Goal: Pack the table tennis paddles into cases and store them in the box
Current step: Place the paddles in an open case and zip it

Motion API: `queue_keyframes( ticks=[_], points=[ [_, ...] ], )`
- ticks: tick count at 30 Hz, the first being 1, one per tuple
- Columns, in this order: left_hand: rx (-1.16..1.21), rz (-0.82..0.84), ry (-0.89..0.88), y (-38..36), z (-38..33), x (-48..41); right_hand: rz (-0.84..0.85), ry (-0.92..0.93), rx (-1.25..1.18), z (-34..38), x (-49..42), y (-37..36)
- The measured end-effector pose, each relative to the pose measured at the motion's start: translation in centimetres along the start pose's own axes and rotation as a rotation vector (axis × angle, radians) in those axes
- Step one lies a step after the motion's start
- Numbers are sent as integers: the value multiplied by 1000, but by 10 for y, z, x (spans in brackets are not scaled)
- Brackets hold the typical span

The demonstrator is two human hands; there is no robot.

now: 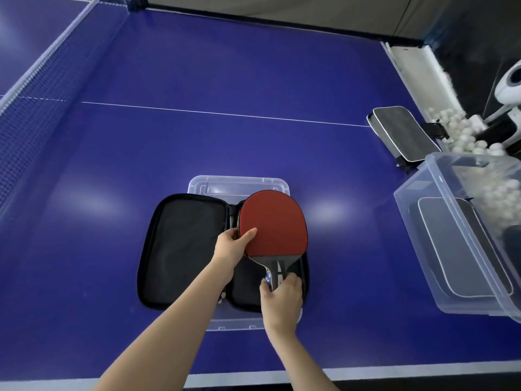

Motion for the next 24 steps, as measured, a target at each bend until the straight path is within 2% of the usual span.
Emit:
queue_keyframes(
  ticks=[15, 20, 24],
  points=[
    [-166, 14, -38, -3, 6, -38, 5, -76, 78, -3, 4, -34],
    [-329, -22, -164, 0, 1, -39, 10, -61, 59, -6, 4, -36],
    [-412, -72, -259, -1, -6, -32, 26, 26, 40, -8, 10, -37]
  ],
)
Point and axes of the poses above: each hand's wrist, its own x-axis away from the middle knuckle, its own y-axis out of the back of the hand, z = x × y, the point moved 9 cm from there along -x, towards the middle knuckle, and after that the axes turned 14 degrees about -z, right-handed, at the moved point
